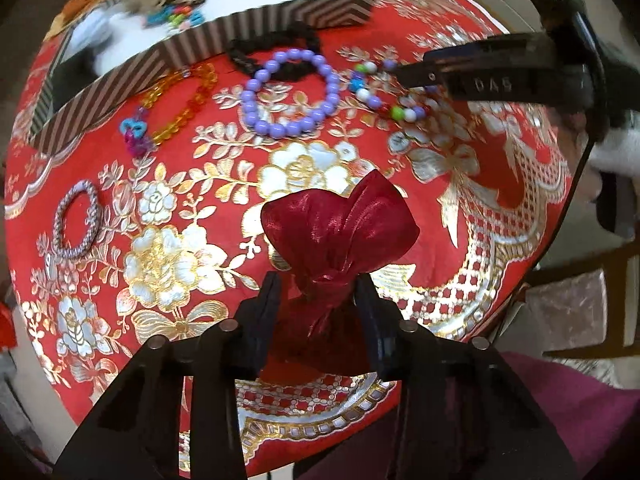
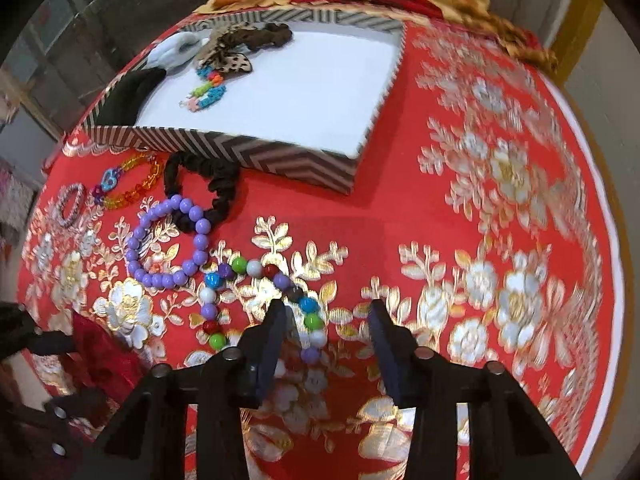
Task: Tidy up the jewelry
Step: 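Grasp the red satin bow with the left tool and lift it, then grasp the multicolour bead bracelet with the right tool while the left tool holds the red bow, then carry the red bow and bead bracelet into the tray and open both tools, then withdraw both tools from the tray toward the remaining bracelets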
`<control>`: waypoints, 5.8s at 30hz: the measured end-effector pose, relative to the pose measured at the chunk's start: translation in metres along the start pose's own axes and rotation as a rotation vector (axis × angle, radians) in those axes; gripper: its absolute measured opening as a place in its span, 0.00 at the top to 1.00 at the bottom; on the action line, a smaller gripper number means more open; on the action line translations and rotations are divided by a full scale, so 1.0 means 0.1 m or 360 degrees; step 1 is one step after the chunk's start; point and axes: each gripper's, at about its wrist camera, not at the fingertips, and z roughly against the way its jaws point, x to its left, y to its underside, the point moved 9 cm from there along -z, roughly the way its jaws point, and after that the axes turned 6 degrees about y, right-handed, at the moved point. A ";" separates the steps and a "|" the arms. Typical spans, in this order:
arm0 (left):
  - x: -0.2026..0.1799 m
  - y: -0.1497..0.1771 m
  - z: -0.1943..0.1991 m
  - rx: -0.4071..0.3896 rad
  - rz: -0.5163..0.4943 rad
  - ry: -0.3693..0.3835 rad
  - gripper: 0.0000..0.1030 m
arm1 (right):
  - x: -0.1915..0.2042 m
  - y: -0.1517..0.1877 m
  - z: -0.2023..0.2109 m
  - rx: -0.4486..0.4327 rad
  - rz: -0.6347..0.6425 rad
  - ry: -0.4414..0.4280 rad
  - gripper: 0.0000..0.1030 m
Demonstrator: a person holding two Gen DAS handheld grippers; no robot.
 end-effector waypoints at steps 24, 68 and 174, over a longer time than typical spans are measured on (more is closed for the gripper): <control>0.85 -0.40 0.89 -0.0259 0.0281 -0.0026 0.84 | 0.16 -0.42 0.78 -0.0250 0.0117 -0.0060 0.92; 2.03 -1.76 0.57 -0.0256 0.0823 -0.0229 0.84 | 0.24 -2.21 -0.16 -0.0165 0.0170 -0.0268 0.92; 2.06 0.31 1.30 -0.0464 0.1154 -0.0287 0.53 | 0.43 -0.34 0.65 -0.0111 -0.0139 -0.0045 0.62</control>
